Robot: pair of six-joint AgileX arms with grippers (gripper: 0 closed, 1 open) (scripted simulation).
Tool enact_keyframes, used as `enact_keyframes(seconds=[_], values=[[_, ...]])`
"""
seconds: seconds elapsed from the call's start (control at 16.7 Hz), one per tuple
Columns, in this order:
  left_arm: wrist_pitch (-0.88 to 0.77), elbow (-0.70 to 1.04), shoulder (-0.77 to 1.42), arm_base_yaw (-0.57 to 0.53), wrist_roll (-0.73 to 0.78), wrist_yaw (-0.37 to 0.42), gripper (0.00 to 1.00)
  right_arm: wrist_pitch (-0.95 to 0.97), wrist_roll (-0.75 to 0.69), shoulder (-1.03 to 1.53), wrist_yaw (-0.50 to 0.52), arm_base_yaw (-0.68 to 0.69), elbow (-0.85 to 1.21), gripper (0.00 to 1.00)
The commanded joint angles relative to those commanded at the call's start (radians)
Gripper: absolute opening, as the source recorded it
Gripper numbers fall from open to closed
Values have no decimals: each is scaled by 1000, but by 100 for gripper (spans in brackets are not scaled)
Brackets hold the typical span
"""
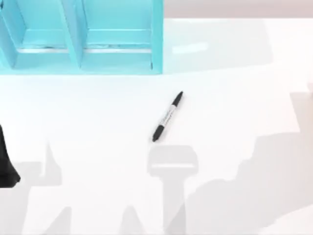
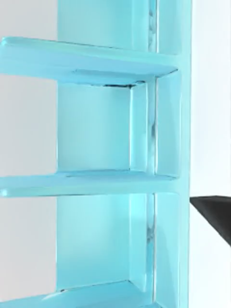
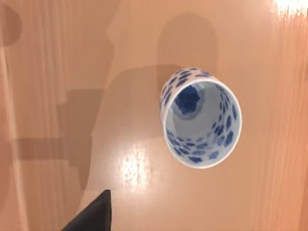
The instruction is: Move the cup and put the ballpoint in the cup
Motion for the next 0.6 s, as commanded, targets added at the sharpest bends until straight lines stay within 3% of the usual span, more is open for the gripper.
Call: enact_keyframes(seconds=[0.24, 0.6], values=[[0, 0, 0, 0, 0, 0, 100, -100, -37, 133, 0, -37, 122, 100], [0, 0, 0, 0, 0, 0, 100, -102, -38, 140, 1, -34, 125, 100]])
